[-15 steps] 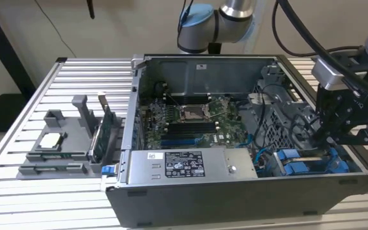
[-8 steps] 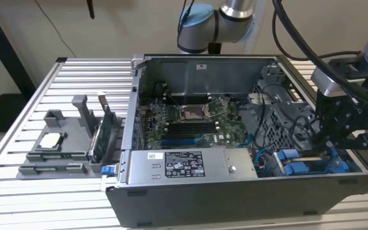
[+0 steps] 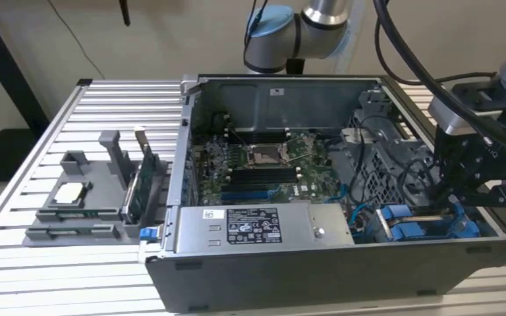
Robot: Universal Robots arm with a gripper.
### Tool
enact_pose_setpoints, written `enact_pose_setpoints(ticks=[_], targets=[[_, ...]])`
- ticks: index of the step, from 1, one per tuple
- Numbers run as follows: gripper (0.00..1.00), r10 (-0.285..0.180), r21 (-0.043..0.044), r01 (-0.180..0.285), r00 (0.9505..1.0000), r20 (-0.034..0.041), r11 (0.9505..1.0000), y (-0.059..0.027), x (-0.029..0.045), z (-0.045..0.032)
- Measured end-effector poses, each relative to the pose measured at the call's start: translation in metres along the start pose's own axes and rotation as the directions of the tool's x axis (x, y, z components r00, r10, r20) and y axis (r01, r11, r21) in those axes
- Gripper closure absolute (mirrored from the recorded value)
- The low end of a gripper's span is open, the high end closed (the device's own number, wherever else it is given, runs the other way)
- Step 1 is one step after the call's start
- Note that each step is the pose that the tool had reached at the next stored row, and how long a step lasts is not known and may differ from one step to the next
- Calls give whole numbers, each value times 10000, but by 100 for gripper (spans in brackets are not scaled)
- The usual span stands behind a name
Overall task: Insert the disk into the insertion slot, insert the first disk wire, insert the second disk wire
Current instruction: 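Insert the first disk wire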
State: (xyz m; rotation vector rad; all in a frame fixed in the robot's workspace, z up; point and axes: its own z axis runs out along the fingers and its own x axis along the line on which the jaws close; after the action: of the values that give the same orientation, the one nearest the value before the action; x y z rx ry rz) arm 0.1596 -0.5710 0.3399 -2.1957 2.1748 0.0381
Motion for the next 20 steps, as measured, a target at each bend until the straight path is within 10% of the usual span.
enact_pose_setpoints(ticks=[9,20], targets=[[80,77,-1,-77,10000,13,10000,-15,4,74],[74,78,-14,-78,10000,4,10000,-24,-31,-389]])
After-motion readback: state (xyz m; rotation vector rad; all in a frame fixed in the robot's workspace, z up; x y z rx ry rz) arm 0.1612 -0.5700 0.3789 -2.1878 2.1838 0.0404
